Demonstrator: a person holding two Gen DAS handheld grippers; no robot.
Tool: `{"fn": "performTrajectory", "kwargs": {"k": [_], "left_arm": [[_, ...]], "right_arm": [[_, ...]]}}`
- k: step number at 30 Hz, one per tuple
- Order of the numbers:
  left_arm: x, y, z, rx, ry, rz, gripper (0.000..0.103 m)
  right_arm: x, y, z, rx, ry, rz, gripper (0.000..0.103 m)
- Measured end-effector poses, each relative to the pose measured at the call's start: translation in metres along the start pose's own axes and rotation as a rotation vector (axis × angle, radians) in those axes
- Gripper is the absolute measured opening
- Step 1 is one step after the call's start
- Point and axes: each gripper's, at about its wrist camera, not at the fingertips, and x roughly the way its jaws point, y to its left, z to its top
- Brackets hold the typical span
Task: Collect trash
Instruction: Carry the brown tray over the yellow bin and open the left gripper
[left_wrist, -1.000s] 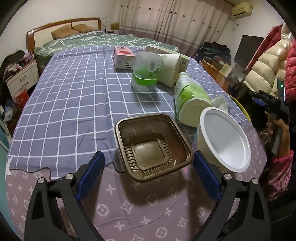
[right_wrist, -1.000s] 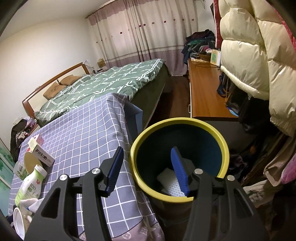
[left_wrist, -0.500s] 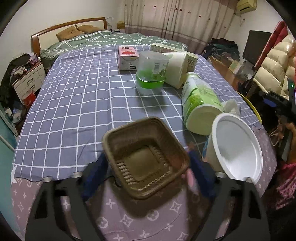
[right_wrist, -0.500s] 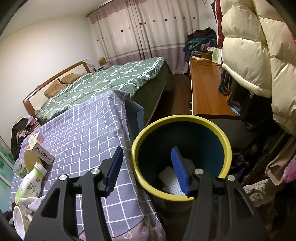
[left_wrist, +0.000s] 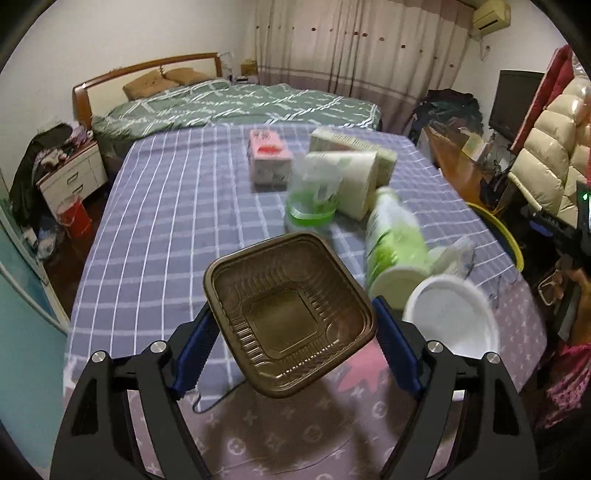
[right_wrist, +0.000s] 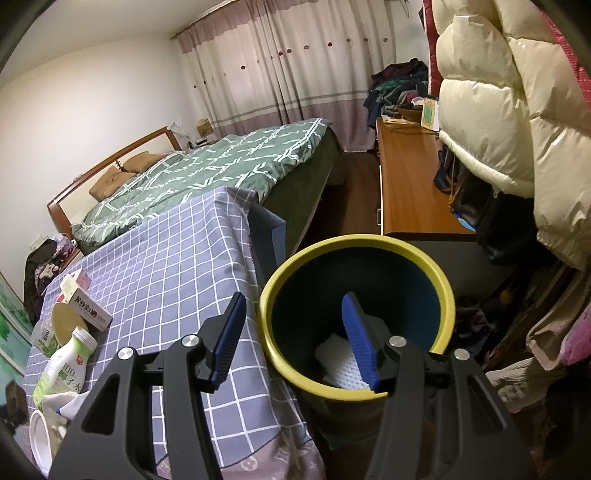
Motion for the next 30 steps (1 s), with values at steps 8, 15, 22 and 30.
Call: {"fn": "performTrajectory", "kwargs": {"k": [8,15,22,30], "left_arm": [[0.002,-0.058,0.05,0.104,-0.013,-0.135,0.08],[0.03,-0.155,0.099,0.245,0.032,-0.336,0.08],[0.075,-0.257,0.139,0.353,0.103,-0.441,0.08],[0.142,-0.375,0.152,0.465,0.206,-0.483,0.081]], "right_arm": [[-0.015,-0.021,-0.004,-0.021,-0.009,-0.013,0.053],[-0.027,-0.066,-0.005,0.045,-0.035,-0.047,0.053],[-0.035,-0.105,-0.011,0.108,-0.052,-0.07,0.055],[-0.034,-0.133,-0.018,0.169,-0.042,-0.074,0.055]]}}
